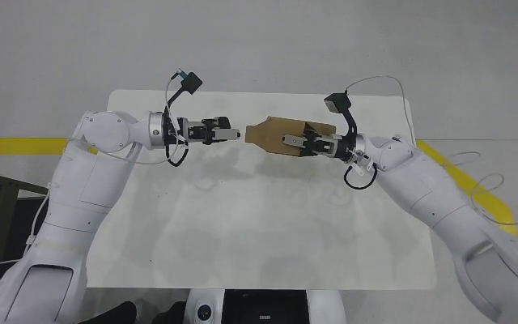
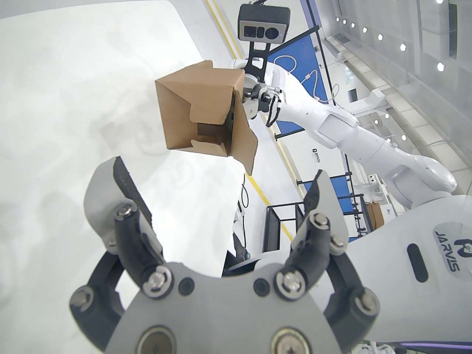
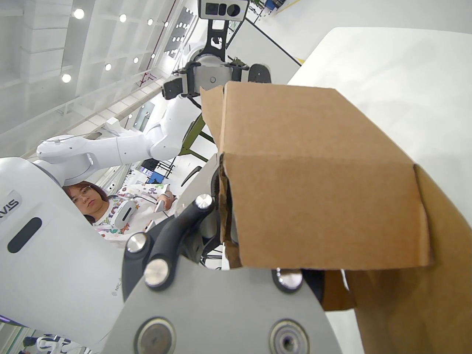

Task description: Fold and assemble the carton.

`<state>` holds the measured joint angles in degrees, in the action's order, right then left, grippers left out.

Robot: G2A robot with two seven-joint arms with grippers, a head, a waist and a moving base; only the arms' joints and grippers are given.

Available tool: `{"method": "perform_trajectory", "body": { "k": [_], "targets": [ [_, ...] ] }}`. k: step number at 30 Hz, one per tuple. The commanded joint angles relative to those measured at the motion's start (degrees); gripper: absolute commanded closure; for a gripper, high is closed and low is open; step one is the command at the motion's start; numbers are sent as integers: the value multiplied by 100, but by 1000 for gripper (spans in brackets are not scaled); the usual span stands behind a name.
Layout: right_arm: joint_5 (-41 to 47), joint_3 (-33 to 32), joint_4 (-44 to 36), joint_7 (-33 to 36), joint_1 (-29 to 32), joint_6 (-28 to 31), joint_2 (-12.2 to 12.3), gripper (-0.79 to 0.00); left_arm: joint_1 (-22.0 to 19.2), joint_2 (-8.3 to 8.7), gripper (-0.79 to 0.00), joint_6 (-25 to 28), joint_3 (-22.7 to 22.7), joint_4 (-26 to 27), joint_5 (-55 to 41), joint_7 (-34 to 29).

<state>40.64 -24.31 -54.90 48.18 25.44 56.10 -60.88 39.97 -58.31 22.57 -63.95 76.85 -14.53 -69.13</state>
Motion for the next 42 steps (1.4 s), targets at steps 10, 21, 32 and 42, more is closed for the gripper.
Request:
{"method": "perform_trajectory", "body": {
  "k": [10, 21, 32, 42],
  "targets": [
    [-134, -109, -219, 41, 25, -41, -90, 0, -146, -49, -785, -9, 232, -286, 253, 173],
    [-177, -250, -606, 40, 107, -39, -22, 0, -202, -57, -785, 28, 269, -546, 233, 192],
    [-192, -266, -994, 41, 169, -40, 53, 0, -163, -57, -785, 16, 295, -558, 183, 191],
    [-94, -221, -1249, 38, 179, -37, 87, 0, -162, -70, -785, 10, 381, -449, 150, 114]
  ]
}}
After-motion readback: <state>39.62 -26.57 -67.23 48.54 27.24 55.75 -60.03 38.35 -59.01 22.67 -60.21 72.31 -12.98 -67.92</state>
